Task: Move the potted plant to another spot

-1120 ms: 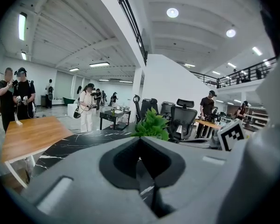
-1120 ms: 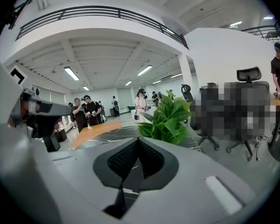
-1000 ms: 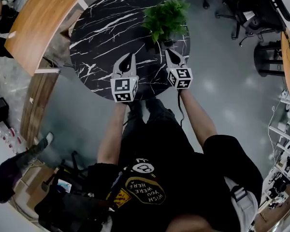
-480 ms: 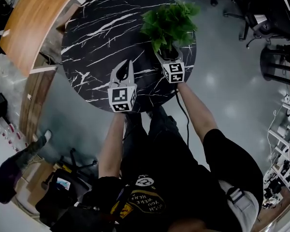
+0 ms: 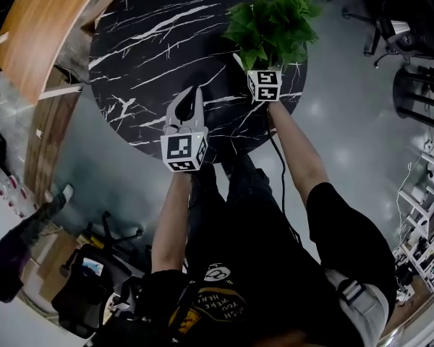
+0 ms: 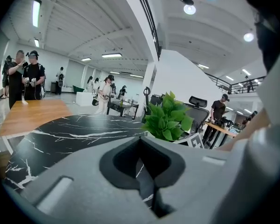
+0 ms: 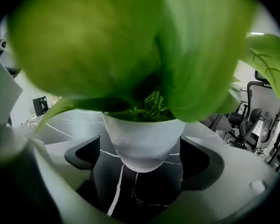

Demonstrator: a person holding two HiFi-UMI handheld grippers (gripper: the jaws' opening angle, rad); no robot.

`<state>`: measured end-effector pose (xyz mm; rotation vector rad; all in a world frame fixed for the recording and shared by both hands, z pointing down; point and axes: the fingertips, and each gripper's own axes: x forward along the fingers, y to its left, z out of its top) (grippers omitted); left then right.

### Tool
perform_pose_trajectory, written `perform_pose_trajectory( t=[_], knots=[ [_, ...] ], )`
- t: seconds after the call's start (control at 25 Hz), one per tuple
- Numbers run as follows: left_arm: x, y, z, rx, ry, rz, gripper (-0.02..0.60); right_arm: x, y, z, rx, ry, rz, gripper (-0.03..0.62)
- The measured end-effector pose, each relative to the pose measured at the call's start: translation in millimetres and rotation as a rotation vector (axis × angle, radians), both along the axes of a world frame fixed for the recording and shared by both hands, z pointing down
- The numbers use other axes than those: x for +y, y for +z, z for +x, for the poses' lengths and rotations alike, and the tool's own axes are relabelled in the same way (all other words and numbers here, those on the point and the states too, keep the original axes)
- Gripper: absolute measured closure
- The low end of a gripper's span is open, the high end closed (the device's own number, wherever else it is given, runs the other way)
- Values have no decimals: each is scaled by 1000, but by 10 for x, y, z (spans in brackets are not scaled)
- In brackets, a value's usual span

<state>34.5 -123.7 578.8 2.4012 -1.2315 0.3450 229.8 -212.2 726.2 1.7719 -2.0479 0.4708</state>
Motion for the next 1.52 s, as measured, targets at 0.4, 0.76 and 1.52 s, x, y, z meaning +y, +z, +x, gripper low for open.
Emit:
perform_pose_trajectory(
  t=[0.4,0.76,1.52],
  knots=[
    [34,-77,-281,23,-42,5,577,-274,-62,111,32,90,30,112],
    [47,-45,-508,29,-76,8,577,-183,-34,-607,41,-74,10,114],
    [546,-78,-2009,47,-347,0,577,232,-59,-3544,5,-457,26,114]
  ],
)
